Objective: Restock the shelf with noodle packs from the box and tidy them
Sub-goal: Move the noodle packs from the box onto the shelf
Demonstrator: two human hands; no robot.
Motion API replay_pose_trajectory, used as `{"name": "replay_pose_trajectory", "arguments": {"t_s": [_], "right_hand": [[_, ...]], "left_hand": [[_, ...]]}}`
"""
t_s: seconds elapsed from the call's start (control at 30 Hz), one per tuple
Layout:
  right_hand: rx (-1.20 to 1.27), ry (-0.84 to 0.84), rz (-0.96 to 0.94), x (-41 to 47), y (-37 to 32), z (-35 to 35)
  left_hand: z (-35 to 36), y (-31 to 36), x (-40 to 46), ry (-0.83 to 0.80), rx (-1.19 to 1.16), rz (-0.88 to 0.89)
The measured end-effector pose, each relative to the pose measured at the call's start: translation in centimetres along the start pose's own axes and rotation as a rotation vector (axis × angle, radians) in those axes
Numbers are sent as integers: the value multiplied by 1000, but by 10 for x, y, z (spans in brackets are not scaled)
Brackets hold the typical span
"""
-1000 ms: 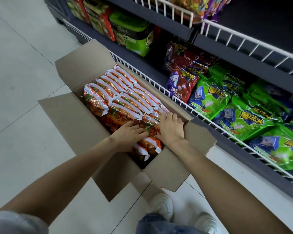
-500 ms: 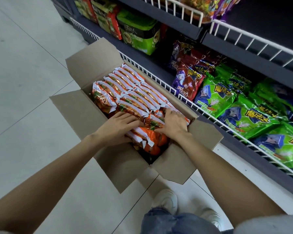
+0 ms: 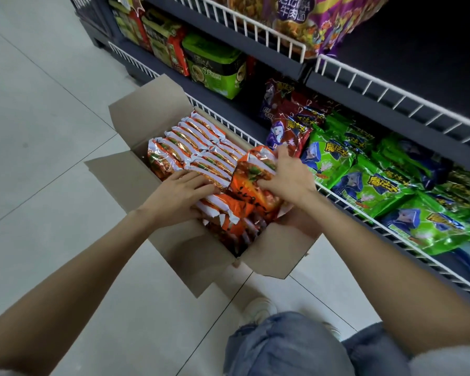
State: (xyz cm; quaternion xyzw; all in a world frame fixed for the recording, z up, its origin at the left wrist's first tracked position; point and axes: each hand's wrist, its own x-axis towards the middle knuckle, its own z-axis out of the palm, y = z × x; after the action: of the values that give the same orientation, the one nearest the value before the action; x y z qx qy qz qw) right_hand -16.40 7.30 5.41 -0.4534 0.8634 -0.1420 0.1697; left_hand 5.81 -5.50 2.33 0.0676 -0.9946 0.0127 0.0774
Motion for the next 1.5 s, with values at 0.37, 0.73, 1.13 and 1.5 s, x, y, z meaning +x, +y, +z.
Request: {"name": "replay_pose_trajectory", "arguments": {"t_s": [0.37,0.73,1.13,1.5], "right_hand": [[784,745,160,-95,77,-193],[1225,1067,406,-84,216,-245],[905,906,648,-42,267,-232],[-63,474,227,-79,256,-224]], "left_hand": [[-109,93,85,420,-734,-600],[-106,181,297,458,-1699,-878],[-84,214,407,494,-1424,-920],[-88,195,410,-107,-860,-588]]}}
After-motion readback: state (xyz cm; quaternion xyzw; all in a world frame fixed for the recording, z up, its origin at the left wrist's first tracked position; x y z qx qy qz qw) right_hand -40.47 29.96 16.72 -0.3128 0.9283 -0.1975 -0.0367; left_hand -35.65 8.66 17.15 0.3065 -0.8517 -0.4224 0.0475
